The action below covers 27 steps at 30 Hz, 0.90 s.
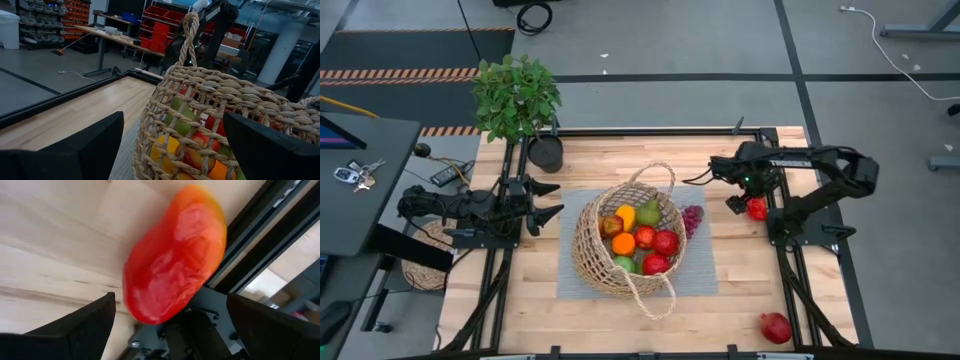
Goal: Build produce basket
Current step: Put the orange mango into the brown basket
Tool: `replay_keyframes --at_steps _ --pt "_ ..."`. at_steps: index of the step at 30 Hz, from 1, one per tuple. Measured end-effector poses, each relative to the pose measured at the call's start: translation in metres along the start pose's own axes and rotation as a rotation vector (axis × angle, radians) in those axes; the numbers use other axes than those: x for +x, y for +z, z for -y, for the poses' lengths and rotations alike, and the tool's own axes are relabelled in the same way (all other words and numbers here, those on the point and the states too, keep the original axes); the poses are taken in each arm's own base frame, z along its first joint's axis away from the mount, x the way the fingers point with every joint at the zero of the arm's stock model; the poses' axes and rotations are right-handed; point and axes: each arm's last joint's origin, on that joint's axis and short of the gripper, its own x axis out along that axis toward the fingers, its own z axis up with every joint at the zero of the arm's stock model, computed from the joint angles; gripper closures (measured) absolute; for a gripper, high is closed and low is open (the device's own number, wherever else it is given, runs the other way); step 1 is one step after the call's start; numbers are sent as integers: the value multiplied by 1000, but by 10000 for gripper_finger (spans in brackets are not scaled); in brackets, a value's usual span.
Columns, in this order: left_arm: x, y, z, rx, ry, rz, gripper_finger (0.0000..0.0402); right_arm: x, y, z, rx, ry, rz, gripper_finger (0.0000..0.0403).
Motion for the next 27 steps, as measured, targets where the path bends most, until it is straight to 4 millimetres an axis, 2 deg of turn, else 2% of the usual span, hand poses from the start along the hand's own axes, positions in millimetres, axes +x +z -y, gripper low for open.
replay_keyframes --at_steps 11,17,22,27 --pt "0 0 0 1 0 0 54 22 31 4 -17 43 -154 19" --pt "0 0 0 0 0 0 54 35 49 4 -36 42 -171 19" --pt "0 0 0 0 1 0 54 35 55 -3 -111 31 -145 23" --pt "0 0 0 0 0 0 54 35 55 -4 -122 11 -125 49"
